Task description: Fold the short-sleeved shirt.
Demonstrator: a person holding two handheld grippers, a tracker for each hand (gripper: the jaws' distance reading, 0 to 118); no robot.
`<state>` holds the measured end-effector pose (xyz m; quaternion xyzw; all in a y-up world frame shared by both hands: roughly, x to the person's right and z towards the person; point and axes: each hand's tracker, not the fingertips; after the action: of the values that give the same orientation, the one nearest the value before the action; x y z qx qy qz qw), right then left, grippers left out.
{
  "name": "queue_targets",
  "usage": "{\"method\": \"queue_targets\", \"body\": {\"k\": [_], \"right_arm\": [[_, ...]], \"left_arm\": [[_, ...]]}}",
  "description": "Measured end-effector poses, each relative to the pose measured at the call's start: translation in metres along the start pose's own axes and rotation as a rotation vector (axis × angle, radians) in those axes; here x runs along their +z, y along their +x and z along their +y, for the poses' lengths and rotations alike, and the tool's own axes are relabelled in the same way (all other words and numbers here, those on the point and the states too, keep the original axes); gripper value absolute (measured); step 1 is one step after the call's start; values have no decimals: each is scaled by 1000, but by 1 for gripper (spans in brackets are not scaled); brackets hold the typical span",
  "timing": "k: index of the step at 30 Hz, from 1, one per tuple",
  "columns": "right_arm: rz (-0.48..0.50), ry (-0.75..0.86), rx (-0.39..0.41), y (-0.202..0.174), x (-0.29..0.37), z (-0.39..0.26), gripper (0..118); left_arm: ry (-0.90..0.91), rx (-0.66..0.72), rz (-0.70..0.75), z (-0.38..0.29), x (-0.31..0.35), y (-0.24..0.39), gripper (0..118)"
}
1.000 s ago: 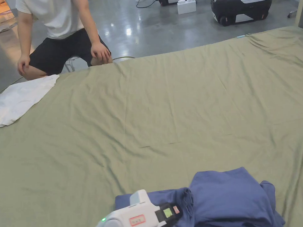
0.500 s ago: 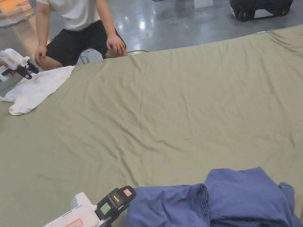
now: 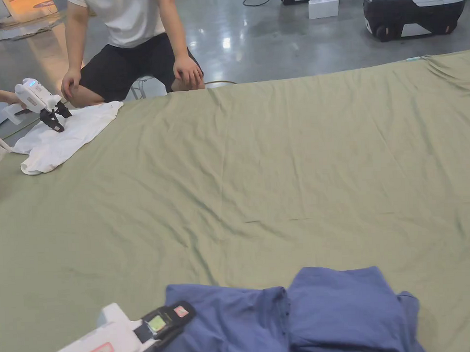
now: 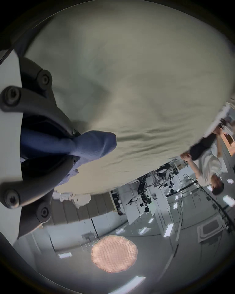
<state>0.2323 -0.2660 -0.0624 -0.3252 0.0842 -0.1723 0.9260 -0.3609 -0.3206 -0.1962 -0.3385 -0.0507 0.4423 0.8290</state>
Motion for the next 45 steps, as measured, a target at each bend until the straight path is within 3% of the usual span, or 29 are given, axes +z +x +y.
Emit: {"method": "queue_targets", "body": {"k": [4, 9, 13, 16, 18, 20, 21, 22, 24, 26, 27, 30, 32, 33, 34, 35, 36, 37, 38, 39, 43, 45], "right_arm": [[24, 13, -24, 1, -6, 0, 1], [31, 25, -51, -2, -1, -4, 1], [24, 31, -54, -1, 9, -9, 1], [7, 30, -64, 3, 16, -13, 1], [-5, 28, -73, 8, 18, -16, 1], [-17, 27, -95, 14, 19, -18, 1], [-17, 29, -110, 16, 19, -19, 1], [-12, 31, -128, 18, 18, -20, 1], [-6, 30, -146, 21, 17, -20, 1], [-7, 26, -150, 20, 15, -20, 1], [-5, 22, -151, 20, 13, -19, 1], [-4, 2, -132, 13, 7, -16, 1], [-2, -9, -103, 4, 2, -12, 1], [25, -25, -89, -2, -4, -10, 1], [54, -38, -82, -8, -10, -9, 1], [87, -63, -77, -15, -21, -8, 1], [121, -88, -54, -23, -32, -4, 1], [146, -96, -10, -33, -45, 1, 1], [149, -88, 51, -46, -61, 9, 1], [163, -96, 93, -57, -78, 18, 1], [187, -205, 144, -86, -161, 51, 1], [13, -292, 133, -90, -192, 58, 1]], "left_arm": [[60, -211, 90, 2, 34, 73, 11], [-68, -308, -42, -53, -30, 133, 12], [-179, -410, -13, -114, -104, 170, 12], [-288, -387, -25, -140, -144, 175, 13], [-359, -376, -60, -146, -155, 178, 28], [-388, -373, -148, -142, -153, 178, 73], [-380, -362, -183, -137, -143, 179, 85], [-350, -344, -189, -131, -135, 176, 87], [-279, -294, -169, -120, -124, 165, 72], [-248, -226, -145, -123, -124, 152, 10], [-271, -243, -126, -127, -132, 148, 2], [-431, -332, -112, -155, -164, 147, 1], [-406, -401, -28, -164, -171, 151, 1], [-386, -387, -53, -163, -172, 152, 1], [-389, -379, -51, -158, -169, 157, 6], [-401, -368, -56, -152, -164, 161, 17], [-401, -362, -72, -145, -156, 163, 36], [-378, -361, -126, -136, -142, 160, 65], [-350, -372, -181, -127, -128, 160, 81], [-325, -385, -209, -119, -116, 160, 90], [-217, -397, -142, -85, -74, 136, 92], [-224, -359, -99, -73, -69, 114, 92]]}}
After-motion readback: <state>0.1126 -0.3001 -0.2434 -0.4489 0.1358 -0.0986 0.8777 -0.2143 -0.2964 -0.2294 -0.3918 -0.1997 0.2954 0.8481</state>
